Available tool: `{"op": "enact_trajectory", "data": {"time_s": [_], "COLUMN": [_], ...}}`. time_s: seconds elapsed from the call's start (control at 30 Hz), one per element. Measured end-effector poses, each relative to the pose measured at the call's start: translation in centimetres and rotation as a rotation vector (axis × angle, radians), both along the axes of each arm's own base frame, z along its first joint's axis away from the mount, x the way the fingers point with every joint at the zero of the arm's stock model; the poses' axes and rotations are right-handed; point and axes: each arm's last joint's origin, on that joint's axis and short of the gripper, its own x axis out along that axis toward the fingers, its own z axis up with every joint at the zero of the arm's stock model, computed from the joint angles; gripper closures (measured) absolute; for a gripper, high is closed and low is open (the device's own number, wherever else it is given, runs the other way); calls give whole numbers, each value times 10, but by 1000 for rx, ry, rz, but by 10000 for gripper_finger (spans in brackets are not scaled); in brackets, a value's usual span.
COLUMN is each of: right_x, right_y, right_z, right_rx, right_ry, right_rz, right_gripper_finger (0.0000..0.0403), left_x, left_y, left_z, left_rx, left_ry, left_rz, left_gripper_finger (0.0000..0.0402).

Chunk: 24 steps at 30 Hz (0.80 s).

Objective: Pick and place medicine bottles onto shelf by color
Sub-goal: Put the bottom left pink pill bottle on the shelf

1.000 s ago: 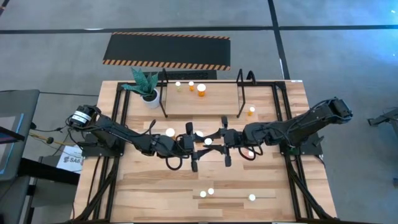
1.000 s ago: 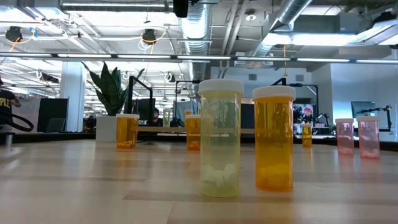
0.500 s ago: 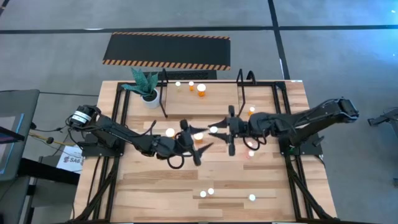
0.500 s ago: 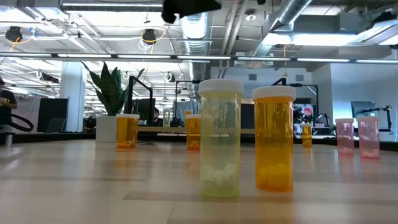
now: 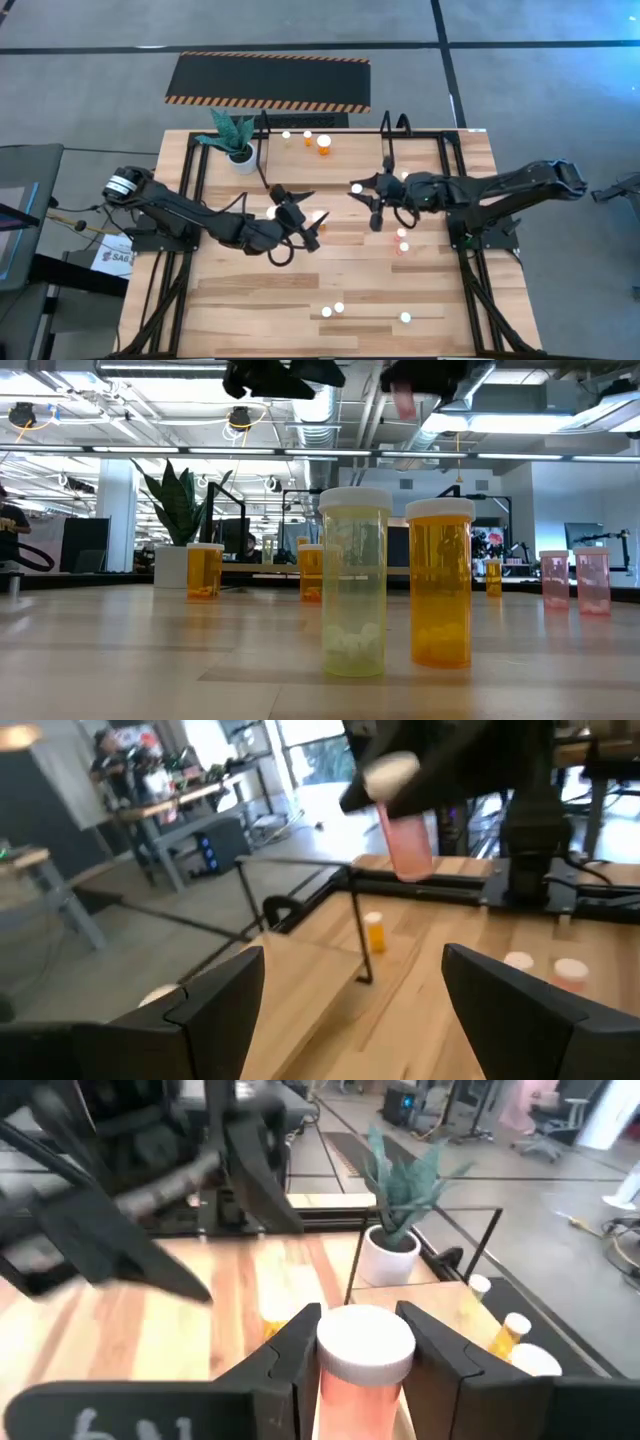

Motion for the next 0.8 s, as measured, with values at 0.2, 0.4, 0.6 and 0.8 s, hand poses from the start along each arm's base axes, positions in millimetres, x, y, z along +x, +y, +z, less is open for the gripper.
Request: {"op": "enact_trajectory", "data": {"time_s": [0.2, 0.4, 0.6, 0.8], "right_x": [1, 3, 30, 61], "right_y": [-18, -36, -40, -46], "right_z": [-43, -97, -127, -151], "right_rx": [37, 125, 121, 100], "right_ry": [-139, -320, -387, -355], "right_rz": [-92, -203, -219, -384], "right_gripper_finger": [274, 274, 274, 274], "left_x": [-18, -25, -26, -28], "left_y": [4, 6, 8, 9], "left_z": [6, 3, 0, -2], "left_rx": [-100, -167, -157, -136], "left_ry": [23, 45, 69, 94], "left_rz": [23, 58, 72, 107], "left_gripper_finger": [108, 109, 109, 109]}}
